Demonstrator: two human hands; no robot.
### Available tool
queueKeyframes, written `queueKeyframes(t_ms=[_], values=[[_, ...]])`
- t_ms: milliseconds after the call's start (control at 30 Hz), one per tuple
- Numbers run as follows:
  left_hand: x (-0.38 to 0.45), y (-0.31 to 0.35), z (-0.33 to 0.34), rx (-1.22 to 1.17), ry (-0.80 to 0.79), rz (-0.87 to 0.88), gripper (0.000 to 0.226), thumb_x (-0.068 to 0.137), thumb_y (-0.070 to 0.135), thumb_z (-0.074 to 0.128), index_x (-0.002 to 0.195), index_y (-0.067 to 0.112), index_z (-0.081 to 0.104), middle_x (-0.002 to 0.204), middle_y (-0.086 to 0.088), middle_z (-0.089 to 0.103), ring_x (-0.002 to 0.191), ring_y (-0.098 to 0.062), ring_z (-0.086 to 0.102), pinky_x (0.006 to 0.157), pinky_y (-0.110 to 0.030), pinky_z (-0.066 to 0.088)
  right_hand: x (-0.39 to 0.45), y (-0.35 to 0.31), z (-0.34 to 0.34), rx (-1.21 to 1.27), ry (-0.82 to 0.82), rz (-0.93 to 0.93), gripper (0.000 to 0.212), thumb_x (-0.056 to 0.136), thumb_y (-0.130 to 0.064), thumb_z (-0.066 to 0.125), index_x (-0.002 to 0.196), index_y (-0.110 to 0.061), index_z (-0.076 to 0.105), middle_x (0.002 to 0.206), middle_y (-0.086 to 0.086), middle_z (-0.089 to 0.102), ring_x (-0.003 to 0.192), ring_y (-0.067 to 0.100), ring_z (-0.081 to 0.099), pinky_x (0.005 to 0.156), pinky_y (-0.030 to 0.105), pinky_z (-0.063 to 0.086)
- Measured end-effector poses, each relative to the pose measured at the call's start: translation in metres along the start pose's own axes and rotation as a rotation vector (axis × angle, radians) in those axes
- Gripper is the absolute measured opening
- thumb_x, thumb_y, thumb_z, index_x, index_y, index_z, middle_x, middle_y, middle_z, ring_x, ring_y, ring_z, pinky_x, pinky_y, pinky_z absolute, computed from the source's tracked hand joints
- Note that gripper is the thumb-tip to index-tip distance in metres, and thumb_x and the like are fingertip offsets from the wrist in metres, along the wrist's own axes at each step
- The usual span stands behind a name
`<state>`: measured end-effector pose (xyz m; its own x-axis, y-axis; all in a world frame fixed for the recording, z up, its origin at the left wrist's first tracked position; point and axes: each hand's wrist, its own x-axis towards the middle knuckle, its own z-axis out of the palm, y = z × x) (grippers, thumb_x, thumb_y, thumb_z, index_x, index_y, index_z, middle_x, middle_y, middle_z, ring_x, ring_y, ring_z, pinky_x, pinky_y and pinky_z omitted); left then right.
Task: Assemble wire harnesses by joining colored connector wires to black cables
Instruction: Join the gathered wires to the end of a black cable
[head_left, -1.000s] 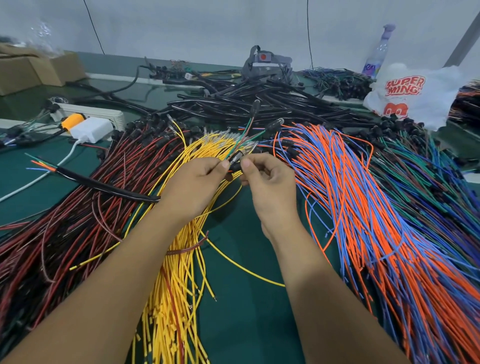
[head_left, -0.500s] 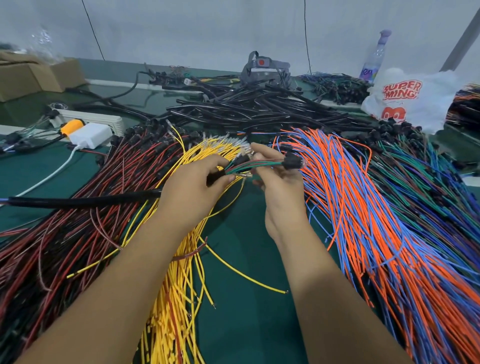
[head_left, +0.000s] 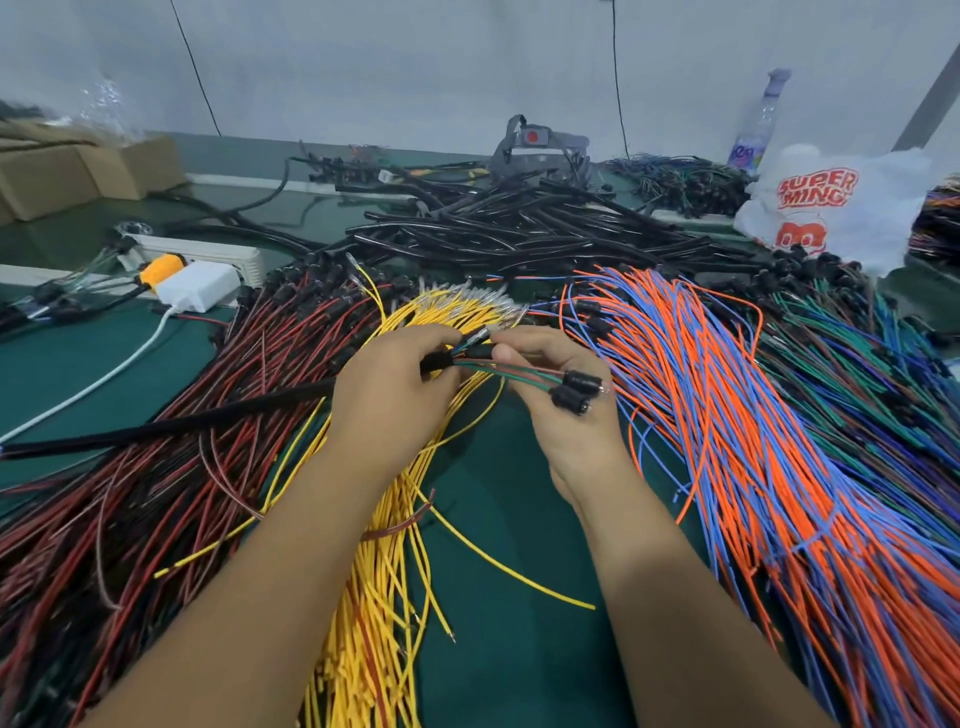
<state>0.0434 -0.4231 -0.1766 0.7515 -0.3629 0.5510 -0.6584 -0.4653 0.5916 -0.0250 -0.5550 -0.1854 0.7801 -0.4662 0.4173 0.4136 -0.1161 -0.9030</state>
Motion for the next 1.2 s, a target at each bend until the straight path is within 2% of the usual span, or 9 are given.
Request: queueKeyframes(t_ms=[167,233,333,467,600,667,800,967,1200], values=[[0.003,0.0,-0.003,0.062,-0.02,0.101,0.029,0.089,0.029,0.064,0.117,0.029,0.064,0.105,0.008,0.064,0.102,-0.018,0.053,0.085,-0.035,0.044,0.0,-0.006,0.003,0.276,0.092,0.116,0.01,0.088,-0.006,0.061,0.097,-0.005,0.065,0.098,0.013,0.065,0.089,0.018,0.062,0.083,0.027,0.051],[0.002,-0.004,-0.006,0.186,-0.059,0.076,0.022,0.092,0.039,0.057,0.114,0.036,0.062,0.096,0.01,0.065,0.093,-0.018,0.058,0.072,-0.035,0.048,0.004,-0.01,-0.001,0.375,0.137,0.145,0.018,0.09,0.01,0.052,0.099,-0.003,0.062,0.096,0.01,0.066,0.087,0.018,0.064,0.083,0.025,0.051],[0.003,-0.01,-0.011,0.347,0.0,0.015,0.015,0.094,0.042,0.054,0.094,0.03,0.063,0.066,0.01,0.054,0.065,-0.021,0.055,0.05,-0.027,0.035,0.011,-0.014,-0.013,0.525,0.317,0.261,0.023,0.093,0.006,0.046,0.1,-0.009,0.061,0.095,0.005,0.064,0.081,0.021,0.066,0.078,0.026,0.05],[0.006,-0.012,-0.015,0.463,0.1,-0.052,0.007,0.09,0.032,0.06,0.087,0.027,0.064,0.068,0.008,0.055,0.062,-0.024,0.053,0.048,-0.025,0.028,0.012,-0.009,-0.011,0.257,0.546,0.254,0.039,0.089,0.014,0.037,0.096,-0.015,0.061,0.086,0.002,0.059,0.076,0.015,0.054,0.068,0.024,0.045],[0.005,-0.014,-0.013,0.465,0.099,0.004,0.005,0.09,0.028,0.06,0.089,0.025,0.063,0.078,0.004,0.062,0.071,-0.026,0.058,0.051,-0.027,0.032,0.002,-0.004,0.008,-0.369,0.353,-0.027,0.027,0.086,0.001,0.057,0.097,-0.02,0.069,0.1,-0.001,0.062,0.098,0.013,0.051,0.087,0.021,0.037],[0.006,-0.014,-0.013,0.438,0.131,0.073,0.009,0.089,0.033,0.061,0.094,0.027,0.066,0.08,0.005,0.062,0.077,-0.025,0.059,0.055,-0.028,0.033,0.0,-0.003,0.01,-0.498,0.31,-0.053,0.019,0.088,-0.014,0.064,0.099,-0.027,0.072,0.106,-0.005,0.062,0.108,0.014,0.046,0.092,0.013,0.03],[0.005,-0.012,-0.011,0.425,0.17,0.224,0.021,0.089,0.042,0.061,0.105,0.03,0.069,0.078,0.003,0.06,0.078,-0.024,0.057,0.061,-0.027,0.031,0.002,-0.008,0.008,-0.489,0.262,0.005,0.015,0.087,-0.031,0.069,0.102,-0.032,0.074,0.114,-0.004,0.063,0.12,0.017,0.046,0.099,0.011,0.023],[0.006,-0.013,-0.009,0.411,0.194,0.233,0.019,0.09,0.037,0.062,0.102,0.026,0.072,0.081,-0.001,0.064,0.08,-0.029,0.058,0.061,-0.028,0.032,0.0,-0.013,0.01,-0.287,0.252,0.023,0.015,0.086,-0.021,0.072,0.1,-0.027,0.075,0.116,0.007,0.063,0.12,0.028,0.047,0.104,0.044,0.037],[0.003,-0.007,-0.012,0.316,0.133,0.275,0.019,0.089,0.036,0.065,0.102,0.025,0.074,0.084,0.001,0.066,0.076,-0.024,0.063,0.062,-0.041,0.05,-0.001,-0.012,0.008,-0.278,0.263,0.043,0.024,0.081,-0.018,0.076,0.08,-0.041,0.069,0.116,0.007,0.062,0.121,0.027,0.046,0.105,0.044,0.036]])
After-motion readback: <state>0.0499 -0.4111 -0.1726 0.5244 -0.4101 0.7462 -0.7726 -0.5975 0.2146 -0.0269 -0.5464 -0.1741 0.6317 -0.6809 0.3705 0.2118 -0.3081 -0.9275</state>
